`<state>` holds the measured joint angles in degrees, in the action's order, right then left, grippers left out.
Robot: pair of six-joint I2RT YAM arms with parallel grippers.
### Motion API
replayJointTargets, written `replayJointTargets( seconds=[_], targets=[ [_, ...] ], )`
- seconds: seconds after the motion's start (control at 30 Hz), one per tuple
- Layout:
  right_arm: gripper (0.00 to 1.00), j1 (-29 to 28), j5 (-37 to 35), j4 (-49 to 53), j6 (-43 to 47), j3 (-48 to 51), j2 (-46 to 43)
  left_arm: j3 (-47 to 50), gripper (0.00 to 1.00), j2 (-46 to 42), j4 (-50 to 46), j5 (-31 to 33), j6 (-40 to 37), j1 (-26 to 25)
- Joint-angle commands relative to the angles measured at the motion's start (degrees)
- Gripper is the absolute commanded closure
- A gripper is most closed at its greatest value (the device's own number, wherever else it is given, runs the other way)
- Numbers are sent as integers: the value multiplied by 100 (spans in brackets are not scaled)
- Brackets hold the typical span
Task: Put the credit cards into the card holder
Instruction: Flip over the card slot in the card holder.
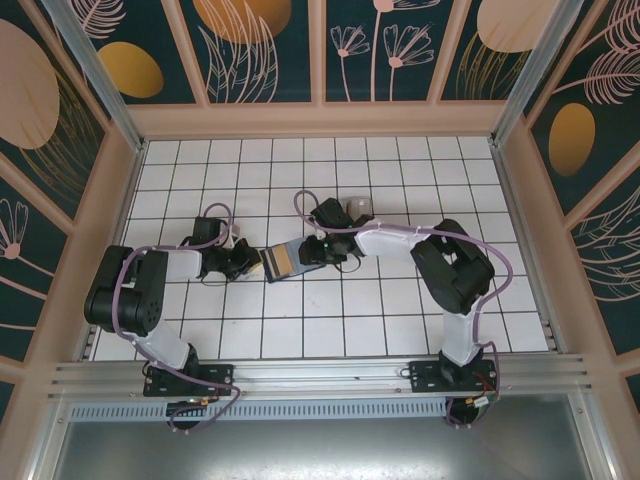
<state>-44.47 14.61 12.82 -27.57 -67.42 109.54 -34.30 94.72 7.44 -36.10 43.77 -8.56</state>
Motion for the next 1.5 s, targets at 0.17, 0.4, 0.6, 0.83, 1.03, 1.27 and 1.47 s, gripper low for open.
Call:
replayJointTargets(
  seconds=[0.17,0.4,0.6,0.83,1.03,1.27,1.47],
  targets=[
    [58,-36,370,-332,-101,116,-35,-59,100,205,-254,-64,-77,-32],
    [59,-36,261,-362,-19,132,-260,-96,100,170,-314,-36,-101,-32],
    [58,-44,-175,-102,97,91,-393,-76,100,202,-295,-37,-87,-30],
    [57,-47,-224,1,173,31,-303,-105,100,248,-287,-46,-79,-32],
    [57,-71,-108,-111,121,10,-171,-58,100,270,-252,-62,-68,-32],
    [57,-80,-134,-117,164,-50,-128,-63,100,275,-280,-64,-91,-32],
    [59,-80,-72,-168,207,-172,-51,-76,100,311,-243,-90,-84,-27]
  ],
)
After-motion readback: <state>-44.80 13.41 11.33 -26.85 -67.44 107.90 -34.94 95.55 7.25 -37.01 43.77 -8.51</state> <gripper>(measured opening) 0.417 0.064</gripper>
